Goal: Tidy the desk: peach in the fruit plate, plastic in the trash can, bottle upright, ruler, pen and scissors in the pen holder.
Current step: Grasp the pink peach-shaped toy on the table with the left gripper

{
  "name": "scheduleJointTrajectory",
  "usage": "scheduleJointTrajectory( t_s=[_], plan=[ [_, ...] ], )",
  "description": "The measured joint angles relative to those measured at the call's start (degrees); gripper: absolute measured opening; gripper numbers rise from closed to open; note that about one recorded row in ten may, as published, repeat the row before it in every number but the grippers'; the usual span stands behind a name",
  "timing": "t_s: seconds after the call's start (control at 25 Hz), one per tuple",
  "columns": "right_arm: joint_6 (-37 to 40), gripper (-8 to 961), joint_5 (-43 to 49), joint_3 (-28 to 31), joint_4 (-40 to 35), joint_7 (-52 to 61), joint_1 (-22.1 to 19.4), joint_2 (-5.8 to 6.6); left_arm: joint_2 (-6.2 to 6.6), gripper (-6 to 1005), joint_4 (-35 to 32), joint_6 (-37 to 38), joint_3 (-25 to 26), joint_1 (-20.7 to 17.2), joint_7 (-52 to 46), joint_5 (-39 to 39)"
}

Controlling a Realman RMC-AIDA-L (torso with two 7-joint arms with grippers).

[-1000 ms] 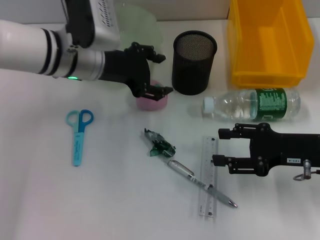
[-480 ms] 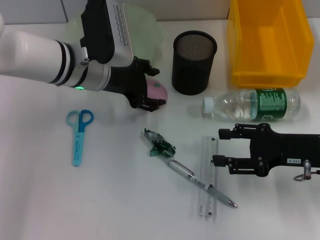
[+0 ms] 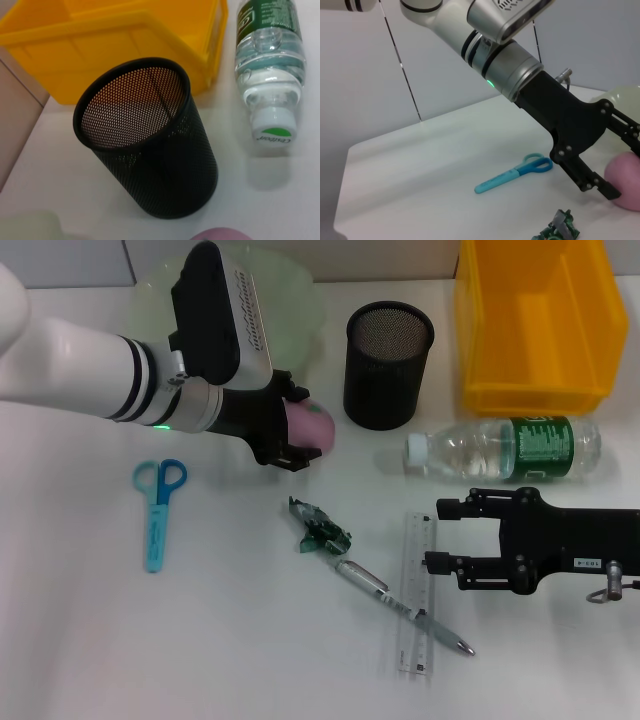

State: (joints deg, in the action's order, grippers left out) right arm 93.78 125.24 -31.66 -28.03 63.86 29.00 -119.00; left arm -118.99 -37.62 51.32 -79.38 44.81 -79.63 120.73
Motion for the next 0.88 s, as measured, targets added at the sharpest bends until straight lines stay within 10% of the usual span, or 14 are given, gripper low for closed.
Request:
scheduleJointTrajectory(
  t_s=[0.88],
  plan=[
    [-0.09, 744, 0.0, -0.23, 0.0, -0.14, -0.19, 0.0, -0.1, 757, 1.15, -1.93, -1.23, 0.08, 0.0, -0.24]
  ],
)
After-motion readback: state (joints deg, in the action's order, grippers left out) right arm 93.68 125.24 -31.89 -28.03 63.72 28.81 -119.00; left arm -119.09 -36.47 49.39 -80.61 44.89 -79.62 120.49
